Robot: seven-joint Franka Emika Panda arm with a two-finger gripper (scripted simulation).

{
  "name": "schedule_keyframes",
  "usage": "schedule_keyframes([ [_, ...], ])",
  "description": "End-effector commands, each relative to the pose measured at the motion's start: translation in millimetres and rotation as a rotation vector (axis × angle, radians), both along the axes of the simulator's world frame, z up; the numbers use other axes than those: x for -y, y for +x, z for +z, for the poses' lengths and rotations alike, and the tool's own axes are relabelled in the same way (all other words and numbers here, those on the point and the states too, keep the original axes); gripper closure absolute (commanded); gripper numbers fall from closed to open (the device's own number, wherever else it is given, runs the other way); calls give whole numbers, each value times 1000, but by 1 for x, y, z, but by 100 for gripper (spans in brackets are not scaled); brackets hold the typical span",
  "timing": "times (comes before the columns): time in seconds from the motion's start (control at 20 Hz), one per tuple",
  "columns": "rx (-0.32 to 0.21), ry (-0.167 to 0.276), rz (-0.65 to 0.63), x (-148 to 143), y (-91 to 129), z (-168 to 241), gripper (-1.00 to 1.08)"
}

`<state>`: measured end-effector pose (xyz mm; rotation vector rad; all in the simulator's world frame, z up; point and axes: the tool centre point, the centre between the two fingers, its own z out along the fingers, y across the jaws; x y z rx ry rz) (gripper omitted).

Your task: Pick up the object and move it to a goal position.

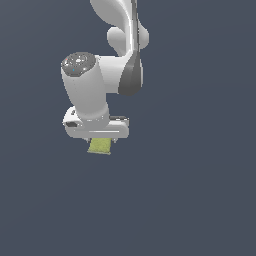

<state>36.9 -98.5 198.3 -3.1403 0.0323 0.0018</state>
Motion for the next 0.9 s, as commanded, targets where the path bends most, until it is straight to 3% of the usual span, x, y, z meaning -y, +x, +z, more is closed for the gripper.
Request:
schedule_keyframes([
  [0.0,1,0,1,20,-4,24,108],
  [0.4,1,0,1,70,-11,83,108],
  [0.85,1,-1,1,88,-12,103,108],
])
